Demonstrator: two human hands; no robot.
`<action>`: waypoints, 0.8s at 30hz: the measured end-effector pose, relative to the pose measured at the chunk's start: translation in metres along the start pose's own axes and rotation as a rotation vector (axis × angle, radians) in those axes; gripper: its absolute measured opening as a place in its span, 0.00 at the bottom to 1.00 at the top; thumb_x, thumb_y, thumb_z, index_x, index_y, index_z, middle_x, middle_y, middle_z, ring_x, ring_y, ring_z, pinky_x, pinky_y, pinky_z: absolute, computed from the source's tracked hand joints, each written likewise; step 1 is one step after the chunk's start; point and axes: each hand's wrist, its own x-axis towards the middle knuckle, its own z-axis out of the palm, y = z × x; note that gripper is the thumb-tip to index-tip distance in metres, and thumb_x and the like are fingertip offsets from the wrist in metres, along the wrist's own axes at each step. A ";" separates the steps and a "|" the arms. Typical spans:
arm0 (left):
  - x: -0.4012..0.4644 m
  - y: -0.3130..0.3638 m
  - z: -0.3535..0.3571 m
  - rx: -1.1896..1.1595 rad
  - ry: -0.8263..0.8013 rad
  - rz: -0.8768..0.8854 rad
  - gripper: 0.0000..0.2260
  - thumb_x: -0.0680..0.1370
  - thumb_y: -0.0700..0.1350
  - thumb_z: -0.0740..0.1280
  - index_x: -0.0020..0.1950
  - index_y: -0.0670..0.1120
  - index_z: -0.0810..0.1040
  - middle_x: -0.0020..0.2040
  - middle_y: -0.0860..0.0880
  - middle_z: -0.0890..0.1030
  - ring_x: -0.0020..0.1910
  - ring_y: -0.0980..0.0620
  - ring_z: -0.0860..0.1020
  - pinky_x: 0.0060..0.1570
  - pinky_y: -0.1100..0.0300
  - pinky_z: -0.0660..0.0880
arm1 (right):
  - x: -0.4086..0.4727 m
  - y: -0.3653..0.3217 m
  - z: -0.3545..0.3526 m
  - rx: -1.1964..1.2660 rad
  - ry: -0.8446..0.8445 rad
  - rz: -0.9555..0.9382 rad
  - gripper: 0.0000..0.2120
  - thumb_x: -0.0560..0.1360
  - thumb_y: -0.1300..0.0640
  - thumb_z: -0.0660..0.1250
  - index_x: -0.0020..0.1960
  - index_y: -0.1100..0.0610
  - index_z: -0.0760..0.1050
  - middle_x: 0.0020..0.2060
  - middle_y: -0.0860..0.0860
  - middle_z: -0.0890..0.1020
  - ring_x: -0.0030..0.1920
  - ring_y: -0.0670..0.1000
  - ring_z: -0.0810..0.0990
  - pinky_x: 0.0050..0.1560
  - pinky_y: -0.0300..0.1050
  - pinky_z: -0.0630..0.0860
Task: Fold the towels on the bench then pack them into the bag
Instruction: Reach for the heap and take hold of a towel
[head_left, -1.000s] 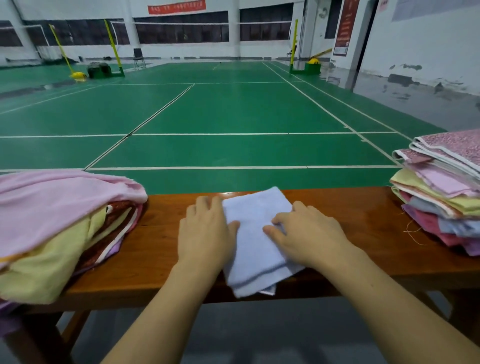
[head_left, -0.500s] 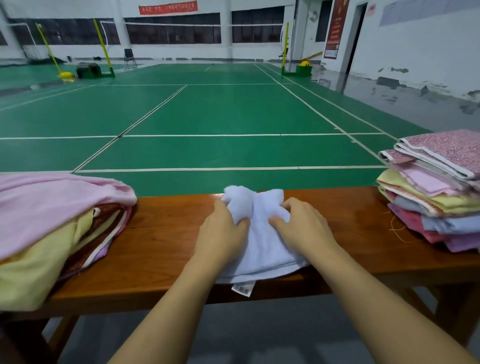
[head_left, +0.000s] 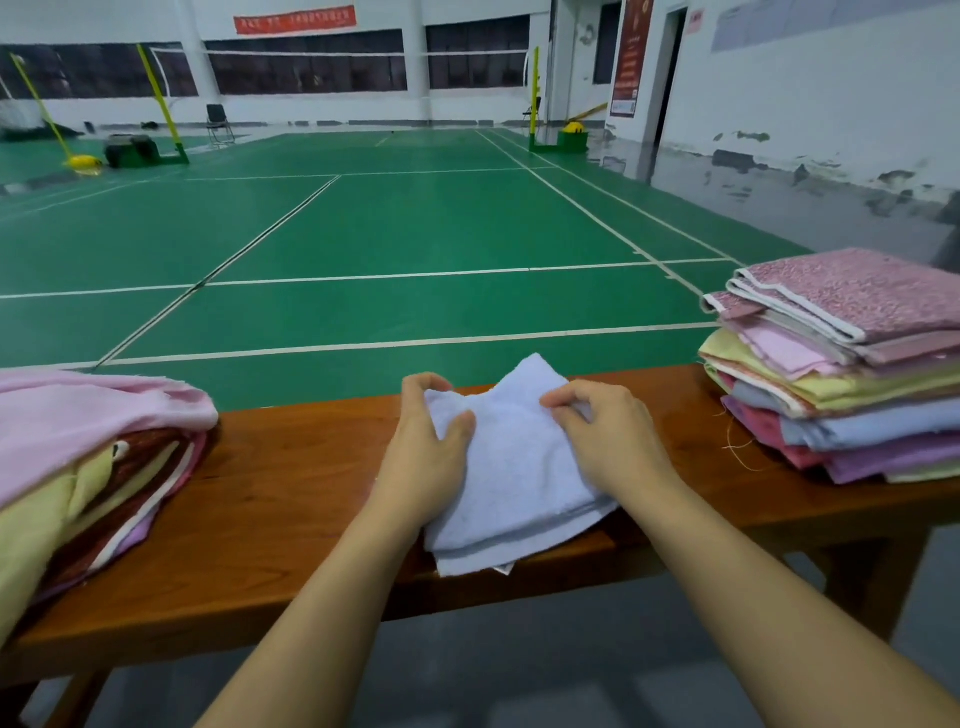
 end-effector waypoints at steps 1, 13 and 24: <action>0.001 0.002 0.007 0.024 -0.012 0.027 0.07 0.83 0.48 0.64 0.61 0.53 0.69 0.51 0.56 0.76 0.52 0.48 0.78 0.51 0.52 0.74 | -0.001 0.004 -0.005 -0.023 -0.006 -0.002 0.08 0.82 0.55 0.66 0.57 0.48 0.83 0.59 0.47 0.83 0.60 0.51 0.79 0.56 0.44 0.74; 0.014 0.068 0.082 -0.094 -0.147 0.101 0.15 0.81 0.43 0.63 0.66 0.54 0.73 0.66 0.49 0.71 0.60 0.50 0.74 0.66 0.51 0.71 | 0.013 0.030 -0.102 -0.357 0.074 0.000 0.22 0.81 0.55 0.65 0.75 0.53 0.70 0.72 0.53 0.68 0.68 0.57 0.72 0.65 0.50 0.70; 0.063 0.212 0.151 -0.441 -0.112 0.245 0.18 0.79 0.39 0.63 0.68 0.49 0.74 0.65 0.47 0.75 0.60 0.48 0.76 0.62 0.51 0.76 | 0.067 0.016 -0.273 -0.181 0.258 0.090 0.17 0.78 0.59 0.69 0.66 0.50 0.80 0.68 0.58 0.76 0.63 0.58 0.78 0.59 0.43 0.71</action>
